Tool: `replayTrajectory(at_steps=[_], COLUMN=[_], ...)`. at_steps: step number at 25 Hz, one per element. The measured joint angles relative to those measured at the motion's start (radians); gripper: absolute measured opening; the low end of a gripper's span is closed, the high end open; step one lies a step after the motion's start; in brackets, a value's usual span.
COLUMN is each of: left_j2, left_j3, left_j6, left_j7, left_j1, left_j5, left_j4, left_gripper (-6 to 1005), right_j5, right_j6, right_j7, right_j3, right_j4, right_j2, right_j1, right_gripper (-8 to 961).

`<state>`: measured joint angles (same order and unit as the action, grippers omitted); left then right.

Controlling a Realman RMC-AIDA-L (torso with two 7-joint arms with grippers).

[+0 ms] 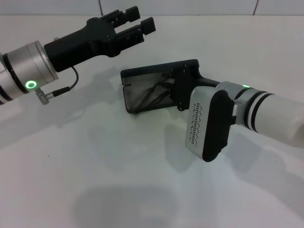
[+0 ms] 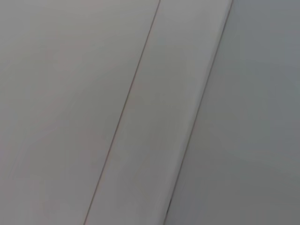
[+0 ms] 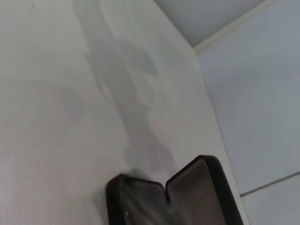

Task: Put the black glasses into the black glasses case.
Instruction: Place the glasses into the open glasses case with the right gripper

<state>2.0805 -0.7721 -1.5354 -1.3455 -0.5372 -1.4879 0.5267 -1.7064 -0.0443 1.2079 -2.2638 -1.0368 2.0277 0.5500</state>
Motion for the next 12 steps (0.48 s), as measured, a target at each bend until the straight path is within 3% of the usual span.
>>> replayTrajectory(at_steps=[12], left_j2=[0.003], left_j3=[-0.001], left_j6=[-0.002], left_j7=[-0.006], left_j1=[0.002], left_j5=[-0.017], left_j4=[-0.001], left_gripper=[708], right_j5=[0.138], right_j6=[0.029], right_j7=[-0.001], right_j3=[-0.009], right_j4=[0.007], right_j2=[0.000], right_j1=[-0.005], right_gripper=[179])
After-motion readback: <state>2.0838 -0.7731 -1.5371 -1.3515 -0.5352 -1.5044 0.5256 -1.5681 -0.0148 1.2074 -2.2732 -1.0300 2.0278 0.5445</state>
